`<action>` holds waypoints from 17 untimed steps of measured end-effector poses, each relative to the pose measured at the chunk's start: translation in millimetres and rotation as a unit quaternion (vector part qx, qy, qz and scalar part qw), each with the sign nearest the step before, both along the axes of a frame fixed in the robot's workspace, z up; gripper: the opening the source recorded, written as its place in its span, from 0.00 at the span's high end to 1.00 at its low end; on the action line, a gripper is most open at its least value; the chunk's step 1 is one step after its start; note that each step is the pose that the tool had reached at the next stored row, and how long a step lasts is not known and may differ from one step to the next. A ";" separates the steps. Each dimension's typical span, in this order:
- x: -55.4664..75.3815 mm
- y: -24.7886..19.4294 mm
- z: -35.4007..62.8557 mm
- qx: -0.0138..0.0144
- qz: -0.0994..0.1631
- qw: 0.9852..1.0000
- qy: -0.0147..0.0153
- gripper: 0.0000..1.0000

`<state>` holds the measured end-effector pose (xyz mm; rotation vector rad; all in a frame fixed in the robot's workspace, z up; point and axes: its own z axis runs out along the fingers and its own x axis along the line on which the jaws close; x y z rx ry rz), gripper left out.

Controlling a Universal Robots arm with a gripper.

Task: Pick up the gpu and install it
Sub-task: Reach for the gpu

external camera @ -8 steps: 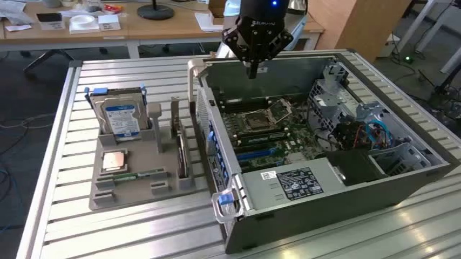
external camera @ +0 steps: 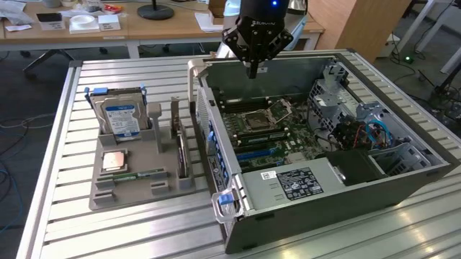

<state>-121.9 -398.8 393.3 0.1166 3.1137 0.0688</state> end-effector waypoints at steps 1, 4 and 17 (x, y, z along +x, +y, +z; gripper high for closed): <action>0.0 0.0 0.0 0.000 0.000 1.000 0.000 0.89; -1.7 0.0 -0.1 0.000 0.000 1.000 0.000 0.89; -23.9 0.0 -0.1 0.000 0.000 1.000 0.000 0.89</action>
